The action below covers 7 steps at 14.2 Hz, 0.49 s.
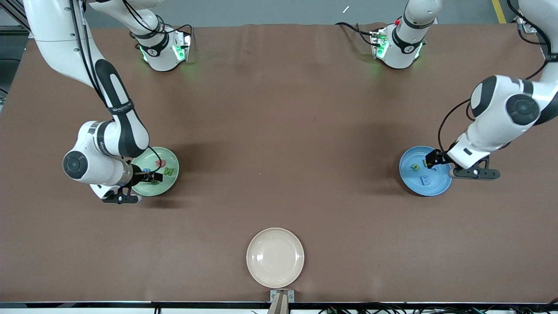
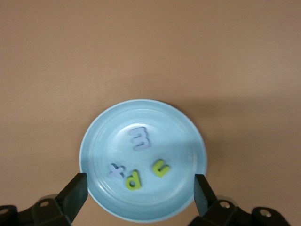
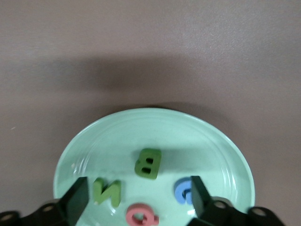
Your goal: Sort upper and lower case letters into plates
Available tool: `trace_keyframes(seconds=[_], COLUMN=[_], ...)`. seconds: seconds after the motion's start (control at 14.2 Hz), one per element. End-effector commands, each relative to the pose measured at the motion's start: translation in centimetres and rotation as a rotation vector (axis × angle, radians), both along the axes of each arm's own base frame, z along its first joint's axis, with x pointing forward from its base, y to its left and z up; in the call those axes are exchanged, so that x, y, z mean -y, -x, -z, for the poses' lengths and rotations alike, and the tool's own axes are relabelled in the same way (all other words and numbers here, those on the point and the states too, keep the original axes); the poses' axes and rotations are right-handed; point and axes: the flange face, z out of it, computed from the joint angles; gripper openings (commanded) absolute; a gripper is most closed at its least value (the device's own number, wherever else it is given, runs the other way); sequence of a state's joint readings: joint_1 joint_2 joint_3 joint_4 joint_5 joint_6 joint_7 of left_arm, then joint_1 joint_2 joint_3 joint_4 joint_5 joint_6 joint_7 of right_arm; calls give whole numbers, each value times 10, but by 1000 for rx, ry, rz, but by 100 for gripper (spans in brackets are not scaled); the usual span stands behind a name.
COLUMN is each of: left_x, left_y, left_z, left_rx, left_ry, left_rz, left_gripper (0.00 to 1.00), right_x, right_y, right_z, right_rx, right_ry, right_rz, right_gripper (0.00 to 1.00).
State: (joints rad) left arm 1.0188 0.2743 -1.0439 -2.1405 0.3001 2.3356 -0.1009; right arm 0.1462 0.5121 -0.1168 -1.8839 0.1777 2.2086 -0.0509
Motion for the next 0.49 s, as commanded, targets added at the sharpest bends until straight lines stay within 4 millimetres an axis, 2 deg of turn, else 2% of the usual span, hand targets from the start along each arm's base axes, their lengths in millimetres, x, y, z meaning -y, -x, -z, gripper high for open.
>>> trace_keyframes(seconds=[0.0,0.07,0.21,0.28,0.42], left_x=[-5,-6,-10,-11,-16], left_y=[13,16,13,6,-3], left_z=[-36,-47,-84,-106,-160], left_rx=[-1,-1,-13,-20,-38], left_ry=[12,10,-11,-8,6], left_rz=[3,6,-17,-21,-30], left_gripper=[99,99,100,100,100], right_x=[7,10,28,33,49], right_y=[1,2,6,9,15], right_z=[-38,-47,-75,-91,-140], right_rx=[-12,-15,-22,-24,-13], right_ry=[-5,2,29,33,24], right_rz=[-13,-19,-24,-26,-3], right_gripper=[100,100,100,100,100])
